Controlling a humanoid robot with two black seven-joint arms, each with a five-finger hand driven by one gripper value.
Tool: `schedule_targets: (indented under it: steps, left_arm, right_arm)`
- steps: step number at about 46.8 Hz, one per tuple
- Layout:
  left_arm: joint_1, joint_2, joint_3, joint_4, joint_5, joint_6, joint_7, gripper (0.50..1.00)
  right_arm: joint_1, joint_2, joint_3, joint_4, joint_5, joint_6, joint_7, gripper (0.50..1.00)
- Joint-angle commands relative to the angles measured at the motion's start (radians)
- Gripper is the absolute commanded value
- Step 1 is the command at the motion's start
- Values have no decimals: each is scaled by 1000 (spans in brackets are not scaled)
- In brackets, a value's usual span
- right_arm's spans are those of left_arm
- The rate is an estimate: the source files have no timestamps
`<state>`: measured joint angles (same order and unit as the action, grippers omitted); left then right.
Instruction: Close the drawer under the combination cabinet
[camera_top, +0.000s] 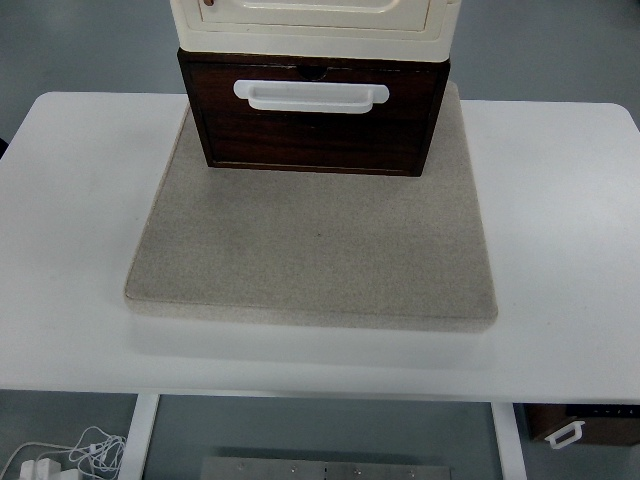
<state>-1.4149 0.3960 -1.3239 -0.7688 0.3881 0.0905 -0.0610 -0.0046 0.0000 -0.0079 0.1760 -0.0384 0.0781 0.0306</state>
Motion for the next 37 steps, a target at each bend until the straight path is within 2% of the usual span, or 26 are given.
schedule_targets:
  steps: [1, 7, 14, 17, 23, 31, 34, 37]
  left_arm:
    - [-1, 26, 0, 84, -29, 6, 0, 999]
    - [-2, 60, 2, 213, -43, 6, 7, 1000]
    - [11, 60, 3, 373, -69, -34, 75, 1000]
    - [43, 57, 3, 419, -71, -49, 81, 1000]
    - [128, 40, 11, 444, -87, -51, 82, 1000]
    - [221, -8, 25, 444, -210, -77, 81, 1000]
    - [244, -35, 51, 445, -219, -103, 81, 1000]
    - [269, -54, 72, 448, -225, -164, 81, 1000]
  right_arm:
    - [0, 0, -1, -1, 0, 0, 0, 952]
    - [0, 0, -1, 0, 0, 0, 0, 952]
    - [0, 0, -1, 0, 0, 0, 0, 952]
    - [0, 0, -1, 0, 0, 0, 0, 952]
    - [0, 0, -1, 0, 0, 0, 0, 952]
    - [0, 0, -1, 0, 0, 0, 0, 952]
    - [0, 0, -1, 0, 0, 0, 0, 952]
    - [0, 0, -1, 0, 0, 0, 0, 952]
